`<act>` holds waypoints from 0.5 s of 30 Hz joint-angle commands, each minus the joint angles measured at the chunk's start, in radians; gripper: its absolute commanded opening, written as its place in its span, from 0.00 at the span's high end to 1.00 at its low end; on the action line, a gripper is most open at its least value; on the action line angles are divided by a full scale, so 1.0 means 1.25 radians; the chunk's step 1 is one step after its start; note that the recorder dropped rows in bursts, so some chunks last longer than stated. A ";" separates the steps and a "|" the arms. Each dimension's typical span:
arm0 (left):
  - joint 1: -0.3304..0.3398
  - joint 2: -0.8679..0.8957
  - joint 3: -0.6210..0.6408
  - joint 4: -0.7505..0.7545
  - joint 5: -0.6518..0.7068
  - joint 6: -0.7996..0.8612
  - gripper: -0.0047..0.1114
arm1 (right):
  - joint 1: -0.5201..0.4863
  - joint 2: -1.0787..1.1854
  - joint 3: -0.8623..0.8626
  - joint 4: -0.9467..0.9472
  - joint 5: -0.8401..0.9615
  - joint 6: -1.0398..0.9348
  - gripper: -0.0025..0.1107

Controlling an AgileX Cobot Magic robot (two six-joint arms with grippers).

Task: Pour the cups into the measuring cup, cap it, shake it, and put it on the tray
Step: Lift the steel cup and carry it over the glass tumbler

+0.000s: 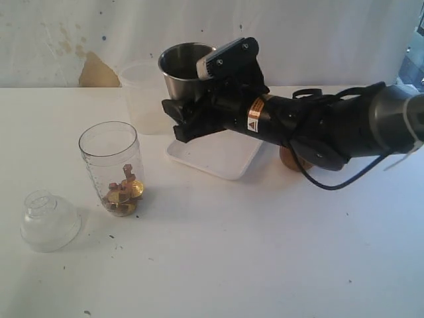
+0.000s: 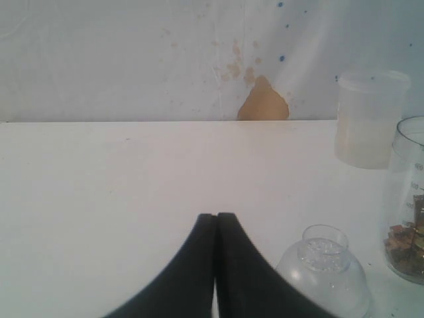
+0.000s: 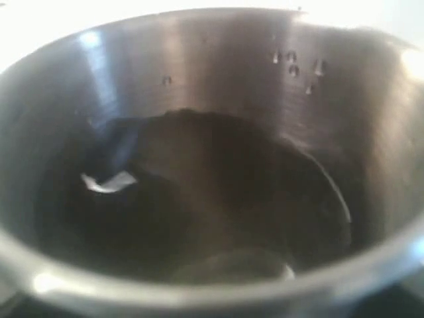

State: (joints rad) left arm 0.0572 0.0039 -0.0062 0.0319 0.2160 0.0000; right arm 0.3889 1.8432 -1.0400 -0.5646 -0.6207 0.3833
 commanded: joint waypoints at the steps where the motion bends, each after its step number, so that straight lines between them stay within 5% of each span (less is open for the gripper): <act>1: -0.001 -0.003 0.005 -0.001 -0.010 0.000 0.96 | 0.006 0.028 -0.061 0.002 -0.022 0.016 0.98; 15: -0.001 -0.003 0.005 -0.001 -0.010 0.000 0.96 | 0.063 0.133 -0.203 -0.019 0.029 -0.040 0.98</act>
State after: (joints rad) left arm 0.0572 0.0039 -0.0062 0.0319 0.2160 0.0000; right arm 0.4639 2.0134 -1.2590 -0.5899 -0.5554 0.3542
